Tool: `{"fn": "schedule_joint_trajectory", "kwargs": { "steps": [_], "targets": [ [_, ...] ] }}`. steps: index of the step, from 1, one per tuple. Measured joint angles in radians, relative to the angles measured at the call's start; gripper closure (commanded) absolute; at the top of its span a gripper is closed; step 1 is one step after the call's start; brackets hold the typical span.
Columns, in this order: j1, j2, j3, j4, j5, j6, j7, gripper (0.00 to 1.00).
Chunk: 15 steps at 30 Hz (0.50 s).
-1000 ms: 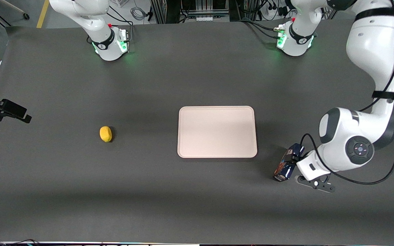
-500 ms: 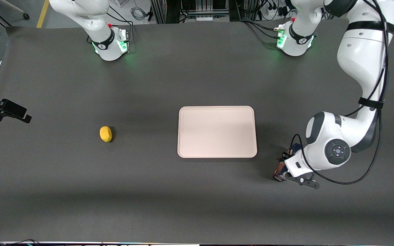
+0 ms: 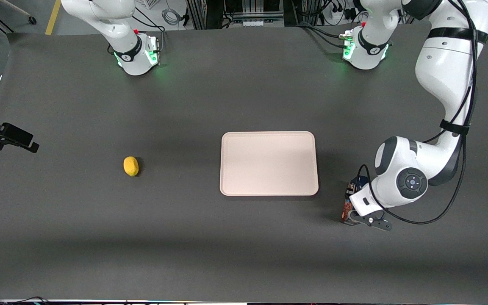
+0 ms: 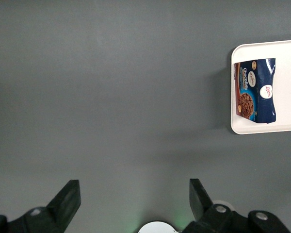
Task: Place cookie box on tray
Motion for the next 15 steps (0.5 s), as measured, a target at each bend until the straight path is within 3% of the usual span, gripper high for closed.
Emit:
{"fn": "schedule_joint_trajectory", "kwargs": {
  "steps": [7,15],
  "targets": [
    [-0.001,-0.089,-0.081,0.064,-0.012,-0.204,-0.230,1.00],
    [-0.022,-0.064,-0.197,0.018,-0.077,-0.119,-0.453,1.00]
  ]
}}
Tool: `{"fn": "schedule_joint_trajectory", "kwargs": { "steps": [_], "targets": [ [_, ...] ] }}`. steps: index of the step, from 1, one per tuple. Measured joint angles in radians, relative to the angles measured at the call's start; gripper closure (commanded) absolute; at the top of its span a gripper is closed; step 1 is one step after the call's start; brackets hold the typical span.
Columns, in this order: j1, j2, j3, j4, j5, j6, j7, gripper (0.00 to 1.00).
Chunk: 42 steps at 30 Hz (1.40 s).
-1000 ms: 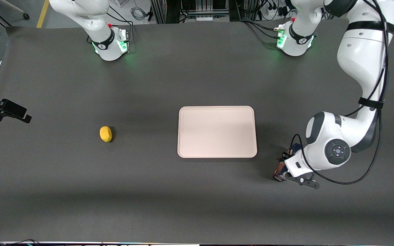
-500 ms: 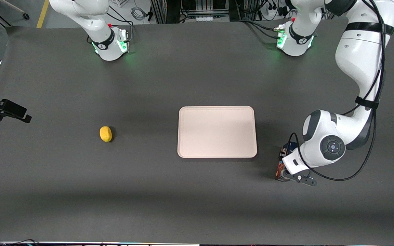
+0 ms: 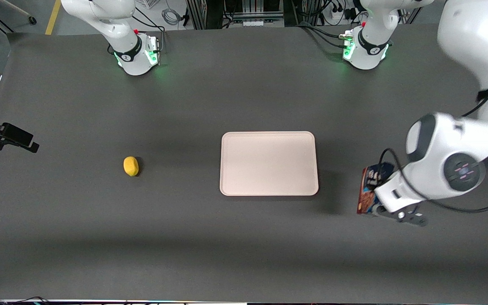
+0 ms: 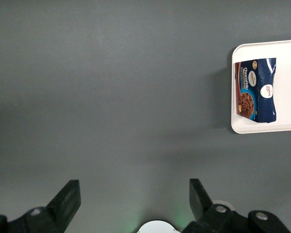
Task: Place cookie box on tray
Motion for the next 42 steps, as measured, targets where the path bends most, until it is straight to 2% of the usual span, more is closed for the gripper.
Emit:
{"fn": "schedule_joint_trajectory", "kwargs": {
  "steps": [18,29,36,38,39,41,42],
  "targets": [
    [-0.003,0.071,-0.027,-0.509,-0.009,0.679,-0.024,1.00],
    [-0.005,0.091,-0.030,-0.682,0.022,0.931,-0.024,1.00],
    [-0.009,0.129,-0.030,-0.724,0.067,1.017,-0.032,0.99],
    [-0.010,0.141,-0.030,-0.728,0.094,1.031,-0.047,0.87],
    [-0.011,0.147,-0.031,-0.731,0.107,1.038,-0.057,0.76],
    [-0.013,0.157,-0.031,-0.734,0.134,1.048,-0.078,0.42],
    [-0.015,0.163,-0.032,-0.735,0.145,1.053,-0.088,0.15]
  ]
}}
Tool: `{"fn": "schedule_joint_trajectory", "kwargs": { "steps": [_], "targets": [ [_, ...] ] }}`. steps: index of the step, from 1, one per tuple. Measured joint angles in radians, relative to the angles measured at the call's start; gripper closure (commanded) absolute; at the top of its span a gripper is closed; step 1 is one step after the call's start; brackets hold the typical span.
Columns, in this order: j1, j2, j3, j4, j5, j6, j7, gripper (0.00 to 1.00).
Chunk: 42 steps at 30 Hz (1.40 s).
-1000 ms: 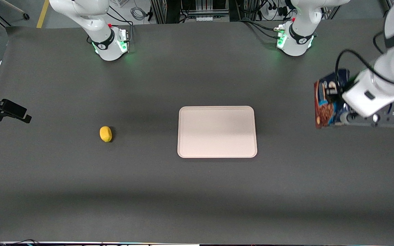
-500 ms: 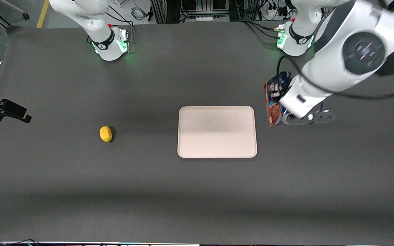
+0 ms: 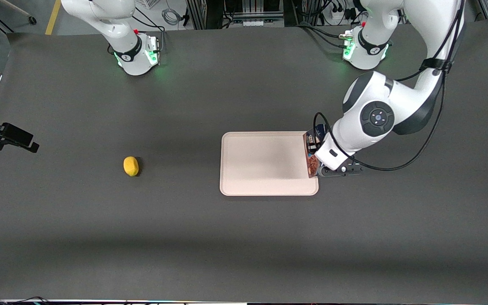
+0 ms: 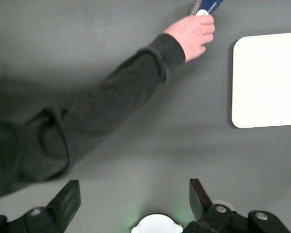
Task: Place cookie box on tray
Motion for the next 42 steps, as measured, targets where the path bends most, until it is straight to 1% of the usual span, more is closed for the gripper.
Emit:
{"fn": "schedule_joint_trajectory", "kwargs": {
  "steps": [1,4,14,17,20,24,28,31,35,37,40,42],
  "targets": [
    [-0.002,0.005,0.000,0.000,0.009,0.005,-0.009,0.00],
    [-0.006,0.018,-0.001,-0.001,0.025,0.013,-0.025,0.00],
    [-0.005,0.016,-0.001,0.011,0.032,0.013,-0.029,0.00],
    [-0.002,0.003,-0.001,0.039,0.035,-0.031,-0.029,0.00],
    [0.000,-0.024,-0.001,0.094,0.036,-0.135,-0.019,0.00],
    [0.006,-0.076,-0.001,0.213,0.029,-0.334,0.028,0.00],
    [0.017,-0.124,0.006,0.370,-0.017,-0.569,0.090,0.00],
    [0.025,-0.149,0.028,0.492,-0.036,-0.751,0.157,0.00],
    [0.034,-0.177,0.087,0.632,-0.045,-0.952,0.277,0.00],
    [0.040,-0.194,0.126,0.682,-0.046,-1.020,0.340,0.00],
    [0.046,-0.232,0.194,0.723,-0.047,-1.085,0.444,0.00],
    [0.048,-0.261,0.238,0.724,-0.048,-1.105,0.504,0.00]
  ]
}}
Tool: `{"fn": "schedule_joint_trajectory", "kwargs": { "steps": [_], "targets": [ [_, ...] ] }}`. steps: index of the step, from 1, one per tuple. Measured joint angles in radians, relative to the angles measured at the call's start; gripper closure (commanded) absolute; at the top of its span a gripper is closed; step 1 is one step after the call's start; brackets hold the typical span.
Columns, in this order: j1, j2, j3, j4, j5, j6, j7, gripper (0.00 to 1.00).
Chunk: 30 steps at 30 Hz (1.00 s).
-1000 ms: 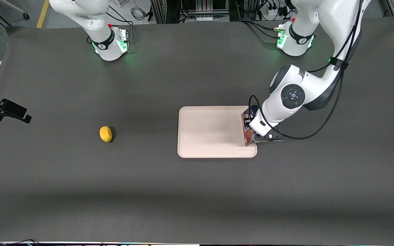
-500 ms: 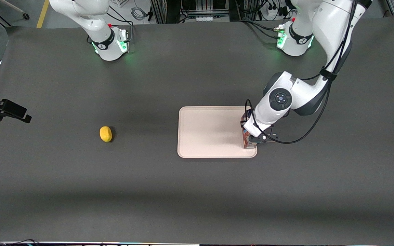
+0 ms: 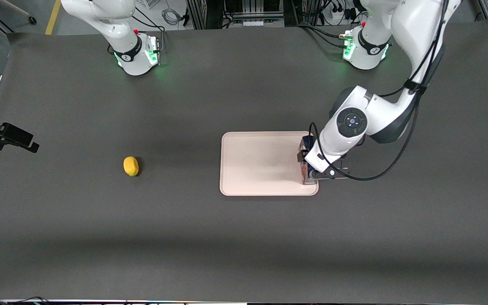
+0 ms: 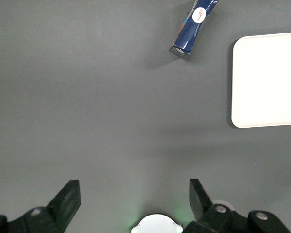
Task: Place cookie box on tray
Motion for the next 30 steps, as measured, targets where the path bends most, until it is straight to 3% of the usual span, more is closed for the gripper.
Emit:
{"fn": "schedule_joint_trajectory", "kwargs": {
  "steps": [7,18,30],
  "targets": [
    [0.007,-0.108,0.128,-0.099,-0.006,0.005,0.164,0.00],
    [0.007,-0.348,0.210,-0.498,-0.031,0.236,0.229,0.00],
    [0.006,-0.380,0.209,-0.541,-0.042,0.288,0.232,0.00]
  ]
}}
